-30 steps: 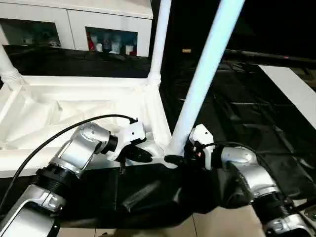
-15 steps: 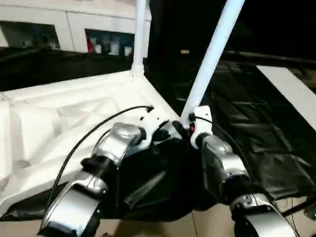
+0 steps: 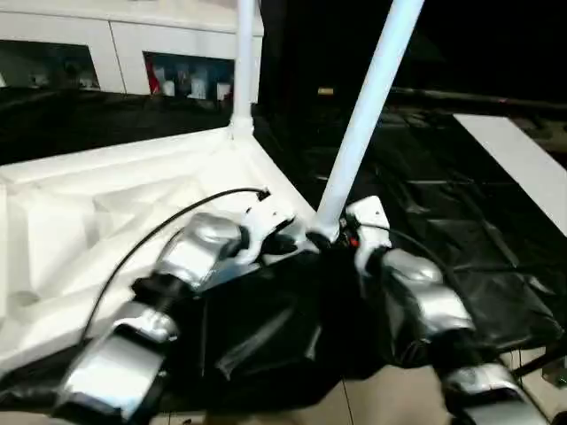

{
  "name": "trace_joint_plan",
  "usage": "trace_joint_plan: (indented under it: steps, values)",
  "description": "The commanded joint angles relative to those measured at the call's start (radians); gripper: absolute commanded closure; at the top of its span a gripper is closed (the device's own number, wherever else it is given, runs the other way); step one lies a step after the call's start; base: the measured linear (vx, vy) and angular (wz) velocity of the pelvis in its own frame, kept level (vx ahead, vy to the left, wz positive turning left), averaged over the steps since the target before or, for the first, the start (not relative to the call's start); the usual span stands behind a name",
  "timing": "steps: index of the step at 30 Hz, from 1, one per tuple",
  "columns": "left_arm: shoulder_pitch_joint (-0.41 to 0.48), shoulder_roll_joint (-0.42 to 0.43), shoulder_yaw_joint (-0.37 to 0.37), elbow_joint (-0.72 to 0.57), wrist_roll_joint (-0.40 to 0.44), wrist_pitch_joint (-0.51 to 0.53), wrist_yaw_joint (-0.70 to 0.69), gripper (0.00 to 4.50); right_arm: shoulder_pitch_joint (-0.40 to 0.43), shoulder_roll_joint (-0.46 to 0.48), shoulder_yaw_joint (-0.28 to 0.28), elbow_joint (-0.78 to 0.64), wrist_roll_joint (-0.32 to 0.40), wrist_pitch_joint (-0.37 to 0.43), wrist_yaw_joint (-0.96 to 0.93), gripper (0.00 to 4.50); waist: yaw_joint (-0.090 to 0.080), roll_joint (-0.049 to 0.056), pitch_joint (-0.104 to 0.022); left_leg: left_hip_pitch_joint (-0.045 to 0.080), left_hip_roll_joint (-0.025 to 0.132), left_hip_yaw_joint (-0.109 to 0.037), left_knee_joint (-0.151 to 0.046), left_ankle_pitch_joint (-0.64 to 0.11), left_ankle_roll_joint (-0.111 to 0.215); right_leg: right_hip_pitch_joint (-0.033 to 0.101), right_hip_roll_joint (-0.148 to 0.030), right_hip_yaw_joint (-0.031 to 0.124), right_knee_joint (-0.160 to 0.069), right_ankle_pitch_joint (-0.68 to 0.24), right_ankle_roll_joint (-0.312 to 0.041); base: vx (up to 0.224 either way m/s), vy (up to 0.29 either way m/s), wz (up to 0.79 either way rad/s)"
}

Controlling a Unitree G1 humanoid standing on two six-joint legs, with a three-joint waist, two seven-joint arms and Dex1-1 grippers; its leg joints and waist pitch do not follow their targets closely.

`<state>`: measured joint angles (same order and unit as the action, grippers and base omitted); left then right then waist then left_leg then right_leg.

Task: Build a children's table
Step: Rotate leg to tighten

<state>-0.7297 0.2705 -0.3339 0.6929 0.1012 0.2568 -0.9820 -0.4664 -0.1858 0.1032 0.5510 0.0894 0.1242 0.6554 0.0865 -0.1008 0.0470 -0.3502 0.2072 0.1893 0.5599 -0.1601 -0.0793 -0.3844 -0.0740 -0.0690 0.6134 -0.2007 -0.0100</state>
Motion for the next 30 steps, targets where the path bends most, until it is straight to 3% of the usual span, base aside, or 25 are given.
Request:
trace_joint_plan:
  steps: [1, 5, 10, 14, 21, 24, 30]
  values:
    - [0.054, 0.025, -0.099, 0.011, 0.032, 0.005, -0.092, 4.50, 0.019, -0.034, 0.059, -0.077, 0.026, -0.002, 0.137, 0.84, 0.003, 0.016, -0.051, 0.007, 0.034, -0.014, -0.061, -0.255, 0.013, 0.033, -0.072, 0.052, -0.084, -0.218, -0.167, 0.000, 0.000, 0.00]
    - [0.090, 0.085, -0.097, -0.074, -0.002, -0.062, -0.210, 4.50, 0.056, -0.096, 0.078, -0.153, 0.051, 0.011, 0.248, 0.84, 0.006, 0.016, -0.049, 0.009, 0.035, -0.016, -0.063, -0.288, 0.006, 0.031, -0.073, 0.051, -0.088, -0.249, -0.171, 0.000, 0.000, 0.00]
    - [0.129, 0.145, -0.097, -0.183, -0.043, -0.041, -0.324, 4.50, 0.080, -0.139, 0.111, -0.209, 0.060, 0.026, 0.345, 0.84, 0.007, 0.017, -0.048, 0.011, 0.038, -0.015, -0.066, -0.299, 0.001, 0.027, -0.072, 0.052, -0.084, -0.252, -0.181, 0.000, 0.000, 0.00]
    - [0.141, 0.168, -0.095, -0.226, -0.053, -0.036, -0.351, 4.50, 0.089, -0.163, 0.140, -0.218, 0.040, 0.015, 0.382, 0.84, 0.013, 0.016, -0.046, 0.013, 0.039, -0.016, -0.067, -0.317, -0.012, 0.024, -0.075, 0.053, -0.086, -0.290, -0.171, 0.000, 0.000, 0.00]
    - [0.153, 0.186, -0.088, -0.265, -0.065, -0.025, -0.374, 4.50, 0.083, -0.173, 0.168, -0.179, -0.014, -0.018, 0.359, 0.84, 0.014, 0.015, -0.048, 0.010, 0.036, -0.015, -0.066, -0.287, -0.017, 0.027, -0.073, 0.053, -0.083, -0.263, -0.164, 0.000, 0.000, 0.00]
    - [0.155, 0.187, -0.086, -0.273, -0.070, -0.018, -0.375, 4.50, 0.072, -0.158, 0.152, -0.151, -0.005, -0.018, 0.335, 1.20, 0.013, 0.015, -0.051, 0.009, 0.034, -0.013, -0.063, -0.264, -0.014, 0.028, -0.070, 0.053, -0.078, -0.214, -0.180, 0.000, 0.000, 0.00]
    - [0.161, 0.188, -0.080, -0.280, -0.076, -0.013, -0.377, 4.50, 0.072, -0.140, 0.123, -0.152, 0.040, 0.003, 0.354, 1.65, 0.013, 0.017, -0.050, 0.009, 0.035, -0.014, -0.063, -0.273, -0.011, 0.031, -0.071, 0.053, -0.078, -0.219, -0.180, 0.000, 0.000, 0.00]
